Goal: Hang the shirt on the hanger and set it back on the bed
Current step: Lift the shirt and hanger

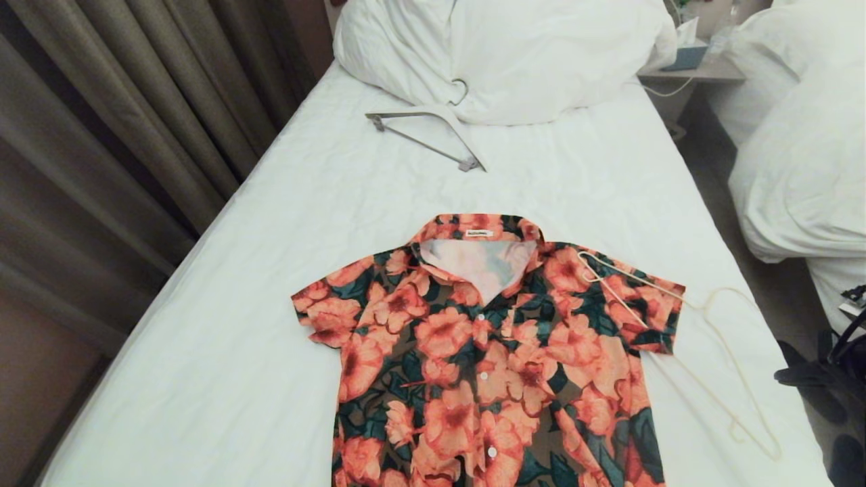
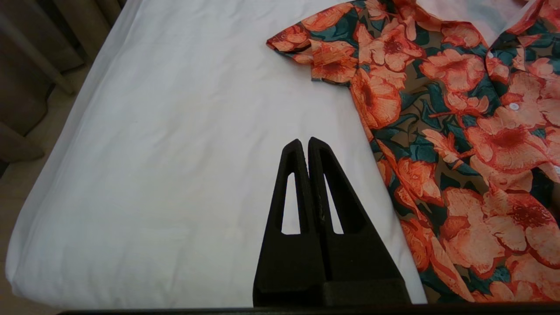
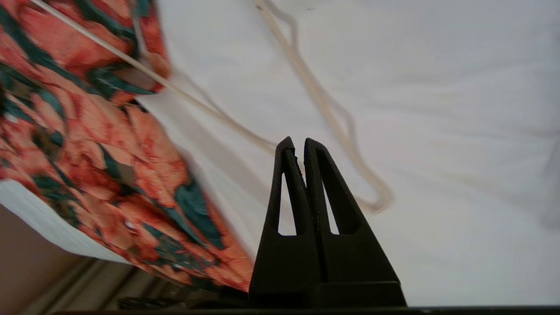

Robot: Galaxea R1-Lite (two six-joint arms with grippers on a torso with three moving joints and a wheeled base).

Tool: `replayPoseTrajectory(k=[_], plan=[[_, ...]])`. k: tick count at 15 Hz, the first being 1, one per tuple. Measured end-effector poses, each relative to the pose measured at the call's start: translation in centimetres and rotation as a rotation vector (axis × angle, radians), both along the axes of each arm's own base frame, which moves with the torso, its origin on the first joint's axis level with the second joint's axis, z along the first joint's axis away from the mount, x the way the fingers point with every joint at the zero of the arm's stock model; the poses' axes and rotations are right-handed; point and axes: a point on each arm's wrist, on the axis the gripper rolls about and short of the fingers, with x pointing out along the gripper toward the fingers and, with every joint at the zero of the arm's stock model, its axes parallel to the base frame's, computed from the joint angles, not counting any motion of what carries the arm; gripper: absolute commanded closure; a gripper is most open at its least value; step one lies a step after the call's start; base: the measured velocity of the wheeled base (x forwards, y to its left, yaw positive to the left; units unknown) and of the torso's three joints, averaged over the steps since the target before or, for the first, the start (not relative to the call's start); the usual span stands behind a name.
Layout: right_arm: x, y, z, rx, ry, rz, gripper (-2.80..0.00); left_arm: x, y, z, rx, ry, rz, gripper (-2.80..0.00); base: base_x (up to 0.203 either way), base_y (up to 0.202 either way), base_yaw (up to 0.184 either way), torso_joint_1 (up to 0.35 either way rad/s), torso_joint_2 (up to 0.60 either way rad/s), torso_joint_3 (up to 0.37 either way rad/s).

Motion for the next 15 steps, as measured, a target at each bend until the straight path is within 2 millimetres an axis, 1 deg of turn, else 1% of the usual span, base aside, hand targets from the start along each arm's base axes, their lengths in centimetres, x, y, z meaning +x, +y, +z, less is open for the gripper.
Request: replayPoseTrajectory(k=[1,3,5,8,11,15], plan=[[0.1,-0.4,-0.4,-0.006,0.002,0.013,-2.80,0.0,0.0,0.0,0.000,0.000,0.000,0.00,0.000,0.000,0.000,0.000,0.00,0.000],[0.6,-1.3,-0.5,0.000,-0.019,0.012,-2.80,0.0,0.0,0.0,0.000,0.000,0.001,0.00,0.000,0.000,0.000,0.000,0.00,0.000],[1.0,-2.0,0.0,0.017,-0.069,0.024,-2.80,0.0,0.0,0.0,0.000,0.000,0.000,0.00,0.000,0.000,0.000,0.000,0.00,0.000],[1.6,-2.3,-0.1,0.040,-0.150,0.122,-2.80,0.0,0.0,0.0,0.000,0.000,0.000,0.00,0.000,0.000,0.000,0.000,0.00,0.000],[2.5,-2.6,-1.6,0.105,-0.244,0.250,-2.80,0.0,0.0,0.0,0.000,0.000,0.000,0.00,0.000,0.000,0.000,0.000,0.00,0.000],[4.4,-3.6,-3.7,0.096,-0.327,0.365,-2.80,0.0,0.0,0.0,0.000,0.000,0.000,0.00,0.000,0.000,0.000,0.000,0.00,0.000]])
